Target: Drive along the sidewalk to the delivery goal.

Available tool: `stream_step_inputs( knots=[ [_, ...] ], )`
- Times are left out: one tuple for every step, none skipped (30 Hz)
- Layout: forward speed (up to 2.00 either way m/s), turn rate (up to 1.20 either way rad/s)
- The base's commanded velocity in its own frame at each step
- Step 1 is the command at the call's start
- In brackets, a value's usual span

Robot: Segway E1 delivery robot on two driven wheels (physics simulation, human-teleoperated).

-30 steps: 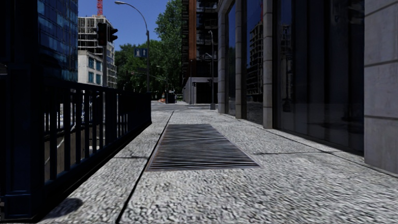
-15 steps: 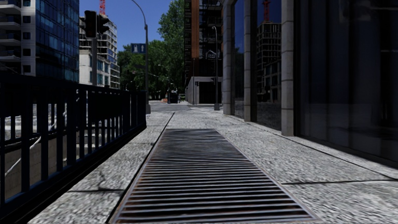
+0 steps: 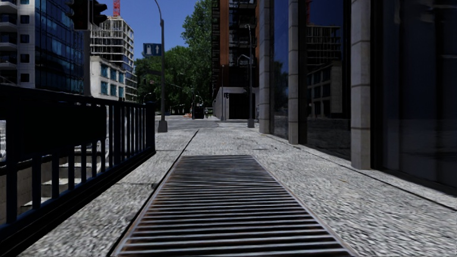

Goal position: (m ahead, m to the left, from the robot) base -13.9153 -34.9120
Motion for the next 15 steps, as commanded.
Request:
stream_step_inputs(
  knots=[
    [2.0, 0.0],
    [2.0, 0.0],
    [2.0, 0.0],
    [2.0, 0.0],
    [2.0, 0.0],
    [2.0, 0.0],
    [2.0, 0.0],
    [2.0, 0.0],
    [2.0, 0.0],
    [2.0, 0.0],
    [2.0, 0.0],
    [2.0, 0.0],
    [2.0, 0.0],
    [2.0, 0.0],
    [2.0, 0.0]
  ],
)
